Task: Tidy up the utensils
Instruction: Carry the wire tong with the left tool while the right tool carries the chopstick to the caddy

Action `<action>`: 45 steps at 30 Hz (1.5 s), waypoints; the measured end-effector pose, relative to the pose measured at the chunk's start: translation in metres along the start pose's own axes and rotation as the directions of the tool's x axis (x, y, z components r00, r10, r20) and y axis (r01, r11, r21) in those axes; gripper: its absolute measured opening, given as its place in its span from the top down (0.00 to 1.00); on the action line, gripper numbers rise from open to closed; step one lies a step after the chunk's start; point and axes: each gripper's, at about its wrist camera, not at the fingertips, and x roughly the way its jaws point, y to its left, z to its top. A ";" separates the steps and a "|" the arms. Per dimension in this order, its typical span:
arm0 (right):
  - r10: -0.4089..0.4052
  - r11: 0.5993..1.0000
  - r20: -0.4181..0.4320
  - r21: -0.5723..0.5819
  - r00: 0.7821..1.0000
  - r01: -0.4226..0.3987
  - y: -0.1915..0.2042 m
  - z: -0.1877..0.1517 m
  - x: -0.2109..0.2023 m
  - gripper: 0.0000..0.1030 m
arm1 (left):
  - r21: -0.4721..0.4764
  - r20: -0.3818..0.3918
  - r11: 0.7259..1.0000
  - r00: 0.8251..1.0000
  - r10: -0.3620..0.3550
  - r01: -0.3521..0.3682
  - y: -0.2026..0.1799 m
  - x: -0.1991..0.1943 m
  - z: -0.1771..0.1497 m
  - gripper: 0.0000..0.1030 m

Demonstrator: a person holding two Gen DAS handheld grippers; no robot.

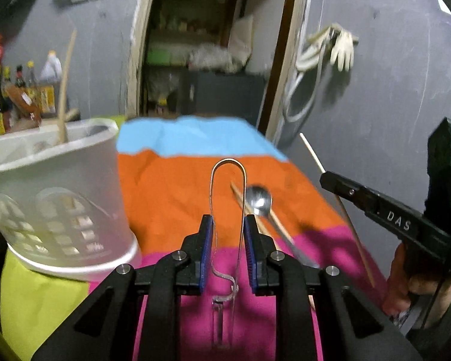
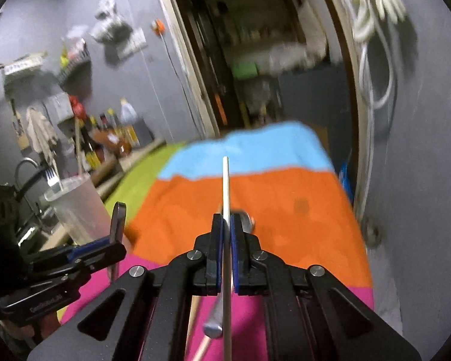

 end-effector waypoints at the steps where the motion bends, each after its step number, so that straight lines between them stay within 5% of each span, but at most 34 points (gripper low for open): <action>1: -0.008 1.000 0.048 -0.017 0.999 0.009 0.007 0.000 -0.006 0.97 | 0.004 0.025 1.000 1.000 0.003 -0.003 -0.001 -0.004 0.001 0.84; 8: -0.005 0.996 0.250 -0.086 0.968 0.027 0.033 0.007 -0.028 0.97 | 0.011 0.178 0.999 0.984 0.029 -0.031 -0.006 -0.034 0.017 0.84; 17: 0.093 0.992 0.414 -0.119 0.906 -0.048 0.060 0.029 -0.043 0.97 | 0.006 0.278 0.999 0.960 0.037 -0.040 0.002 -0.080 0.044 0.84; 26: 0.236 0.972 0.496 -0.138 0.836 -0.192 0.105 0.066 -0.031 0.97 | -0.047 0.316 0.997 0.946 0.074 -0.062 0.045 -0.119 0.080 0.84; 34: 0.317 0.948 0.531 -0.140 0.786 -0.287 0.151 0.092 0.000 0.97 | -0.109 0.377 0.981 0.906 0.193 -0.163 0.102 -0.155 0.103 0.84; 41: 0.339 0.934 0.541 -0.094 0.770 -0.345 0.170 0.097 0.029 0.97 | -0.198 0.382 0.959 0.885 0.267 -0.204 0.158 -0.163 0.102 0.84; 45: 0.335 0.935 0.542 -0.091 0.770 -0.343 0.180 0.092 0.043 0.97 | -0.223 0.355 0.948 0.886 0.297 -0.228 0.176 -0.152 0.100 0.84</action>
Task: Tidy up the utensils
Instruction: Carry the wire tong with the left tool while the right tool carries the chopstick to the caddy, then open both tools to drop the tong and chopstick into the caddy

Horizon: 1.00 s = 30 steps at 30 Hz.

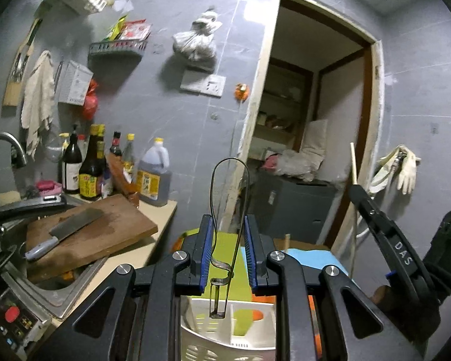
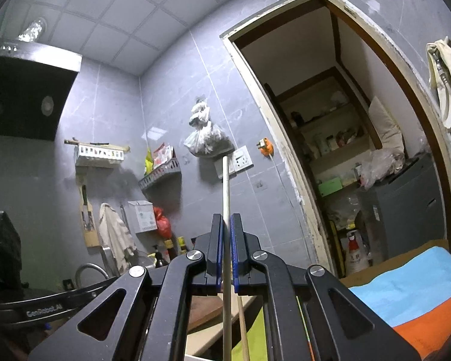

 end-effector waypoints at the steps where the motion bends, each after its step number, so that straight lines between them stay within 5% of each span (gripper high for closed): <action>1: -0.005 1.000 -0.001 0.002 1.000 0.005 0.000 -0.004 0.002 0.97 | -0.005 -0.006 1.000 1.000 0.003 -0.003 0.002 0.004 -0.003 0.84; 16: -0.080 0.993 -0.069 -0.090 0.994 0.073 0.003 -0.048 0.018 0.97 | 0.023 -0.048 0.998 0.997 0.065 -0.064 0.004 0.032 -0.044 0.83; 30: -0.096 0.981 -0.180 -0.184 0.979 0.063 0.004 -0.070 0.012 0.97 | 0.017 -0.119 0.999 0.992 0.047 -0.045 0.005 0.037 -0.064 0.83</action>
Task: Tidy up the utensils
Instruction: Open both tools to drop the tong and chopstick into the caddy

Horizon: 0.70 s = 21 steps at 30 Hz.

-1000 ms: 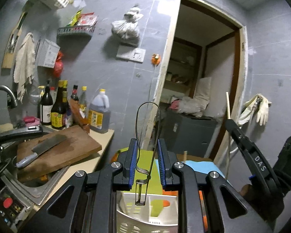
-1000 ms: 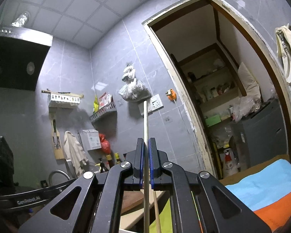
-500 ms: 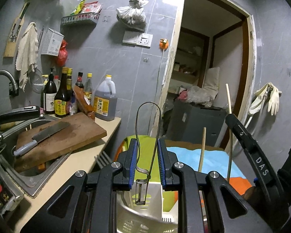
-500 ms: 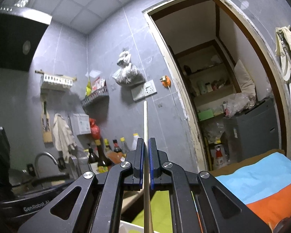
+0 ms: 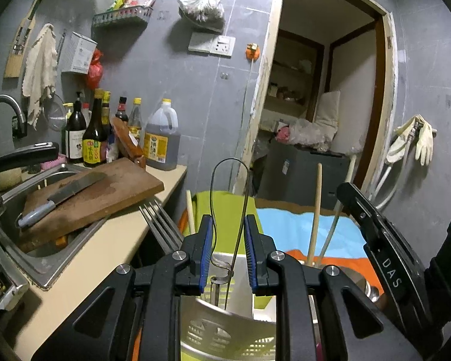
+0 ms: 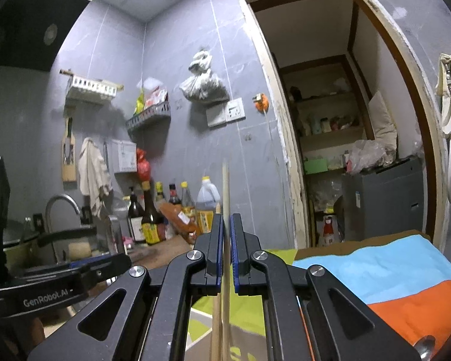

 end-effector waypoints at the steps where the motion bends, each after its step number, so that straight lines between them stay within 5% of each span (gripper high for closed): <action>1: 0.001 1.000 -0.009 -0.003 1.000 -0.001 0.000 -0.001 0.000 0.97 | -0.005 -0.003 1.000 1.000 -0.010 0.010 0.001 0.000 -0.001 0.83; 15: 0.000 1.000 -0.054 -0.027 0.999 -0.001 -0.007 0.010 -0.004 0.93 | -0.063 0.014 0.996 0.998 -0.058 0.059 0.008 -0.013 0.008 0.73; 21: -0.002 1.000 -0.027 -0.017 1.000 0.002 -0.012 0.025 -0.013 0.77 | -0.054 0.064 0.997 0.996 -0.058 0.061 -0.002 -0.026 0.019 0.56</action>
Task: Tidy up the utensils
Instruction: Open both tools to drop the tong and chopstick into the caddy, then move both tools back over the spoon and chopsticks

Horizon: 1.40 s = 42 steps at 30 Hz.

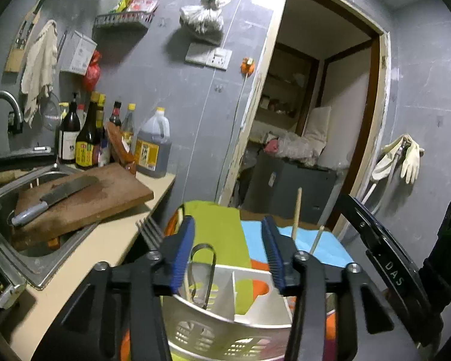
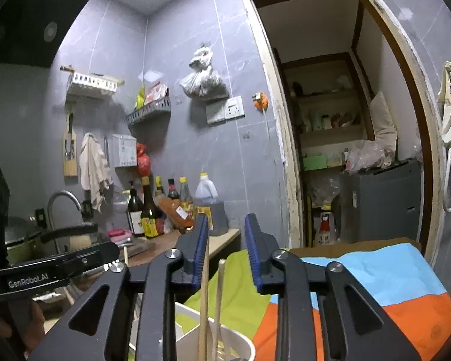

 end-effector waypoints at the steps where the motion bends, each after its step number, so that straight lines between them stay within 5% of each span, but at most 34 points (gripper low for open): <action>1: -0.006 1.000 0.004 -0.001 1.000 0.006 -0.002 0.003 -0.003 0.76 | 0.001 0.007 1.000 1.000 0.001 -0.001 -0.002 -0.001 0.001 0.51; 13: -0.095 0.995 0.070 -0.002 0.993 0.096 -0.047 0.039 -0.060 0.23 | 0.033 0.107 0.999 0.994 0.000 -0.003 -0.045 -0.022 0.006 0.08; 19: -0.145 0.989 0.071 -0.031 0.987 0.148 -0.066 0.042 -0.092 0.01 | 0.071 0.108 0.997 0.994 -0.028 0.021 -0.070 -0.026 -0.001 0.06; 33: -0.232 0.965 0.062 -0.114 0.971 0.238 -0.096 0.033 -0.143 0.00 | 0.154 0.026 0.985 0.996 -0.089 0.084 -0.124 -0.016 -0.037 0.05; 42: -0.288 0.949 -0.025 -0.144 0.957 0.282 -0.121 0.013 -0.155 0.00 | 0.218 -0.087 0.968 0.990 -0.110 0.126 -0.154 -0.004 -0.073 0.05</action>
